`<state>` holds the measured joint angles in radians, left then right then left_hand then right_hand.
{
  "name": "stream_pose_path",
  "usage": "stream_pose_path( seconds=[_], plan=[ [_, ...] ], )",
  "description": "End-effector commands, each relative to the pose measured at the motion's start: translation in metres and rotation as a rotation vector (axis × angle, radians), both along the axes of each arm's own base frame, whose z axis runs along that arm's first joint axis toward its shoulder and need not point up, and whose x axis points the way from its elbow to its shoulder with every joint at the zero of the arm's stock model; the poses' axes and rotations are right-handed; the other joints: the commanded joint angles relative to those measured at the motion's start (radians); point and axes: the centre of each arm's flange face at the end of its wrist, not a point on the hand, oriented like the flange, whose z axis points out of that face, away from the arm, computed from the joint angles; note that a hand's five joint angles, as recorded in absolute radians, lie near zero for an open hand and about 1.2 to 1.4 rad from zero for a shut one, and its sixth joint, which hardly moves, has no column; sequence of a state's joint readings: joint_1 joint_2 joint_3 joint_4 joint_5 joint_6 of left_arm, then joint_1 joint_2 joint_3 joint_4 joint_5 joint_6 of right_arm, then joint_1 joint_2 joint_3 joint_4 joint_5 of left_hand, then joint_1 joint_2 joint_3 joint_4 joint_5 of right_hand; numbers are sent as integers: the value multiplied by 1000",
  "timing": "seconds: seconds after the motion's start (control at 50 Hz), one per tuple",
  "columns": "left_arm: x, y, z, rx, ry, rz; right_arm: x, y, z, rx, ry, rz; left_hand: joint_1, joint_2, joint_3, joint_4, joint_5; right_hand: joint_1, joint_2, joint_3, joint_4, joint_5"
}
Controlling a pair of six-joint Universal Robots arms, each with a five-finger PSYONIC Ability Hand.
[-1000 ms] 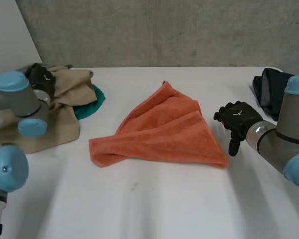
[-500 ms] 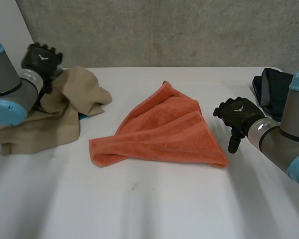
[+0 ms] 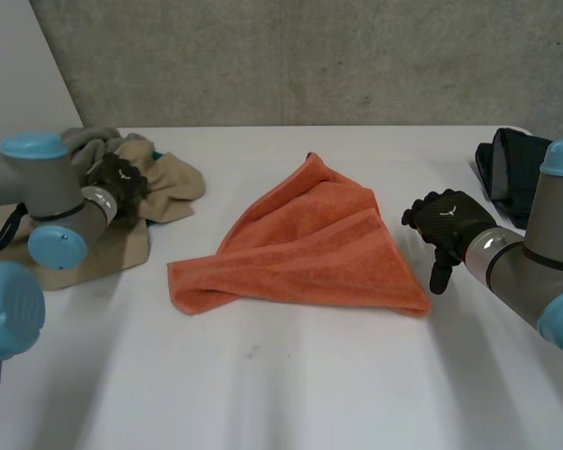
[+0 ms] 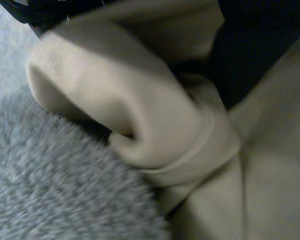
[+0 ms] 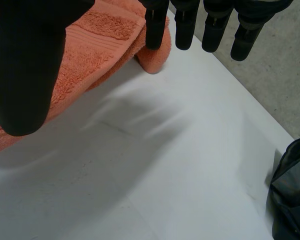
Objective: Fold the laundry.
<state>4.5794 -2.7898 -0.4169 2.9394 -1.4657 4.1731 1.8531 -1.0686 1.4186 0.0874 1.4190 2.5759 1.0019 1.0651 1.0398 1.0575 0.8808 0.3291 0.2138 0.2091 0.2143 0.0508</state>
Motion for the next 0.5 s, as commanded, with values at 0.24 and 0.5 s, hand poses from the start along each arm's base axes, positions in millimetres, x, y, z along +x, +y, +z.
stream_pose_path(
  seconds=[0.24,0.5],
  plan=[
    [56,-34,16,-163,-106,235,2,3,1,9,-6,9,394,331,356,339,341,-155,-39,-35,-40,-51],
    [17,42,94,-56,199,124,3,13,39,11,-84,47,-827,-891,-865,-883,-881,-155,-39,-35,-40,-51]
  ],
)
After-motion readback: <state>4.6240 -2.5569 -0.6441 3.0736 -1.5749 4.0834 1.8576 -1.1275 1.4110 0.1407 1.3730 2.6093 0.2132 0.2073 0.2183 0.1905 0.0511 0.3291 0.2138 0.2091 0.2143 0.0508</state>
